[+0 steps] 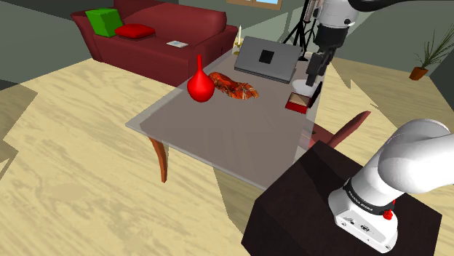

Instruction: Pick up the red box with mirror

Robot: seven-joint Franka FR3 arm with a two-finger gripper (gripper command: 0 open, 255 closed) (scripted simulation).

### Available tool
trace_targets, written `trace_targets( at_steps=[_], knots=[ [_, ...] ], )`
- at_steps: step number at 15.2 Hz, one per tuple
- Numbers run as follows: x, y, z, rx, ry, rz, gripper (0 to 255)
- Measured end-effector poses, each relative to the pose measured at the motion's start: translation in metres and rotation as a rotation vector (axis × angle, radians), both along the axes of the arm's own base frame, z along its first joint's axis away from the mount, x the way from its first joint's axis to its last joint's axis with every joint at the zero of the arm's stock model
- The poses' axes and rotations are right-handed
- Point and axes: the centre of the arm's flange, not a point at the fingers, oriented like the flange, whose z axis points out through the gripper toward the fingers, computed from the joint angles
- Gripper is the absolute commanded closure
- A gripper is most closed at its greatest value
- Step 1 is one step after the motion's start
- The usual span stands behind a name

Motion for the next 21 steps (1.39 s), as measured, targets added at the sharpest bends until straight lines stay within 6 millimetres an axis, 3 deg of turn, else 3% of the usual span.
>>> trace_targets(
  at_steps=[4, 11, 21],
  knots=[
    [0.014, -0.015, -0.013, 0.002, -0.006, -0.072, 0],
    [0.065, -0.077, -0.058, 0.006, -0.029, -0.311, 0],
    [0.106, -0.189, -0.120, 0.012, -0.065, -0.659, 0]
  ],
)
